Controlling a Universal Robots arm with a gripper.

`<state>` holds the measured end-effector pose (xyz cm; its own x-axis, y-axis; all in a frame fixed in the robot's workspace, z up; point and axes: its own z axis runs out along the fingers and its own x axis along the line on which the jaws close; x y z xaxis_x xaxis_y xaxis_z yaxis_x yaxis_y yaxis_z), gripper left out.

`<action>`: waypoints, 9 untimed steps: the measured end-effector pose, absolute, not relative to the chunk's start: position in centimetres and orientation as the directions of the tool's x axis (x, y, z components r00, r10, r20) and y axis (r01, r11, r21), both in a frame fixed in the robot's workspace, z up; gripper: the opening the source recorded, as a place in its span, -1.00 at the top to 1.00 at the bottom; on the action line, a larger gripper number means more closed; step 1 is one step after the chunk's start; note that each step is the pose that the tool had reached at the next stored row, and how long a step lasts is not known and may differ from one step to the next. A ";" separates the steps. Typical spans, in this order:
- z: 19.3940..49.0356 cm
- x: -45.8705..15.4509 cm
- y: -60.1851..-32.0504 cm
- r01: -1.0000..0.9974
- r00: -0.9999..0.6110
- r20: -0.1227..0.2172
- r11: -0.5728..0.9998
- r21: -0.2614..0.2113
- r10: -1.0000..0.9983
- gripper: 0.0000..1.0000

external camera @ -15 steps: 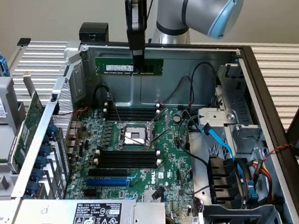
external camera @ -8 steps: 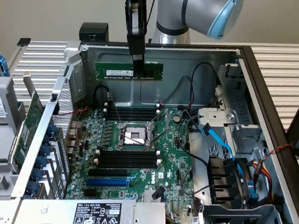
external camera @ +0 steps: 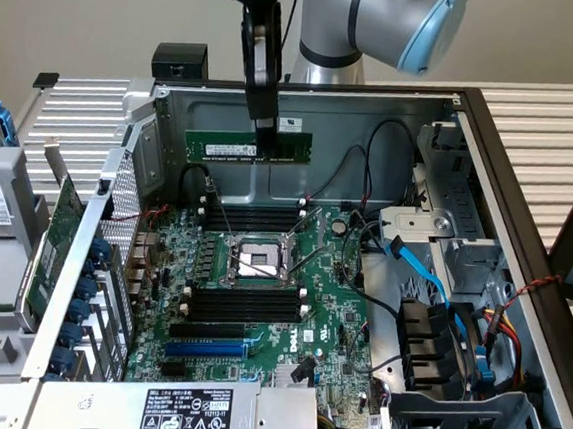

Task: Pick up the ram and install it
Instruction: 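Insert the ram into the slot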

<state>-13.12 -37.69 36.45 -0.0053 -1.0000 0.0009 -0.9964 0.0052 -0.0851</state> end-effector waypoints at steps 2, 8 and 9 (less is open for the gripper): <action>36.1 -13.1 -37.7 -0.996 -0.005 0.000 0.005 -0.084 -1.000 0.73; 35.0 -13.0 -37.7 -0.996 -0.005 -0.001 0.005 -0.084 -1.000 0.73; 34.8 -13.0 -37.7 -0.996 -0.005 -0.001 0.005 -0.084 -1.000 0.73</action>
